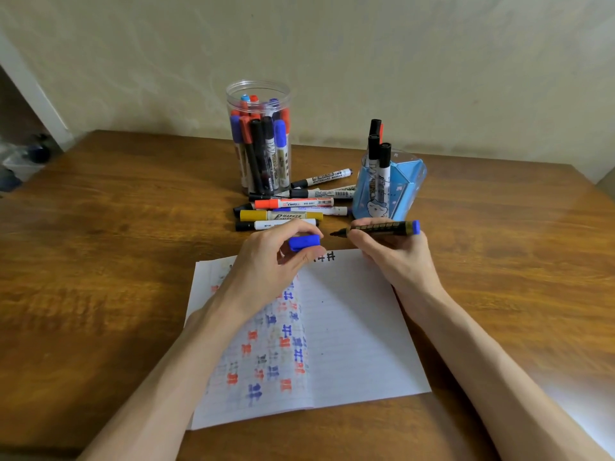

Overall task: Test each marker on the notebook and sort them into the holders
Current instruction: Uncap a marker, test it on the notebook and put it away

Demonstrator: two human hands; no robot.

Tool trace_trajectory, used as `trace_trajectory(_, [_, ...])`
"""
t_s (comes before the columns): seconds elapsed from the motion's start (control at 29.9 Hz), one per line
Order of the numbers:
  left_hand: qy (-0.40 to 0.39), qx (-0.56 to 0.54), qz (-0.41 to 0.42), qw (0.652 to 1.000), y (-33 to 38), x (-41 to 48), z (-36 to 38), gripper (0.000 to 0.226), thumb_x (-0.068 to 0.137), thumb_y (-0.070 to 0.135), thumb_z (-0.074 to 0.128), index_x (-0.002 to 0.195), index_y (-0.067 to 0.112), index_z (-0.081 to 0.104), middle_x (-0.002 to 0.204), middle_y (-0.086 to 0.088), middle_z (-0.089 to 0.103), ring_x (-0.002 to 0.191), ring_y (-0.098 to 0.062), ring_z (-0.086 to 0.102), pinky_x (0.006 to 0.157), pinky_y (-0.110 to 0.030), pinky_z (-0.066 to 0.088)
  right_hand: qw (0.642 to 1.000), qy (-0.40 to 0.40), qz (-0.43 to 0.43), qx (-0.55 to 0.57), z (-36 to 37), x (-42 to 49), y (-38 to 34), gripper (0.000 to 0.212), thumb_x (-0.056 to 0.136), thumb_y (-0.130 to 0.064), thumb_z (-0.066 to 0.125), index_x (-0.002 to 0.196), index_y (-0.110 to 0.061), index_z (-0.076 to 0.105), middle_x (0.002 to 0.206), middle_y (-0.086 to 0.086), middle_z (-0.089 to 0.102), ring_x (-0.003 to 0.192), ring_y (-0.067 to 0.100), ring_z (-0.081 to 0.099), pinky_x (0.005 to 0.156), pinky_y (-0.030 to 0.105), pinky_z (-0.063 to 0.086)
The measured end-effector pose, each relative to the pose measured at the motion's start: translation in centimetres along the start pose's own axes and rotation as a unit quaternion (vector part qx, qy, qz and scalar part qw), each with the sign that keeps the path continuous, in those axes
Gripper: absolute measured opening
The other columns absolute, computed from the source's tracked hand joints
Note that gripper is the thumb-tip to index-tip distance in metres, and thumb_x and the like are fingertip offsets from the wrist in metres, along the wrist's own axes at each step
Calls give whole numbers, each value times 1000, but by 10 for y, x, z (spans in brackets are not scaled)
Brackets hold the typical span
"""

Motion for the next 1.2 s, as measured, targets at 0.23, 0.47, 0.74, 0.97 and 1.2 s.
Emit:
trace_trajectory(0.23, [28,-7,-3,1000,-10,2,-4,27,96,31,69,122,23,70,118,12,66,106,-12,64,79,-31,57,997,1,-13,-72,4,2,-2,17,100,-22,67,87,-12,70,73,4,73,63,8,63,60,27,52])
trace_trajectory(0.47, [20,1,5,1000,-13,2,-2,23,103,26,61,124,25,69,123,14,65,120,-5,58,87,-23,54,989,-10,-47,-140,8,2,2,16,99,-24,67,87,-16,74,70,-4,72,63,10,66,60,28,53])
trace_trajectory(0.74, [19,6,6,1000,-13,1,-2,25,101,29,62,124,26,70,123,15,66,117,0,58,88,-19,54,987,-13,-49,-153,10,1,0,13,99,-26,67,89,-21,72,70,-7,71,61,3,64,59,20,49])
trace_trajectory(0.97, [15,18,10,1000,-11,1,-1,24,101,28,63,123,23,71,120,12,68,115,-2,60,88,-19,54,977,-3,-83,-198,12,-1,-1,15,96,-26,67,83,-22,71,64,-8,68,57,10,61,54,19,47])
trace_trajectory(1.2, [16,20,7,1000,-11,1,-1,25,100,29,63,123,21,71,121,11,69,117,-2,60,90,-12,50,979,19,-82,-185,8,-1,-3,22,96,-24,68,75,-15,67,68,4,69,59,20,63,56,32,49])
Point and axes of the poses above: each hand's wrist, its own x-axis towards the middle knuckle, its own z-axis out of the palm, y = z × x, the point moved 5 cm from there along x, towards the middle knuckle
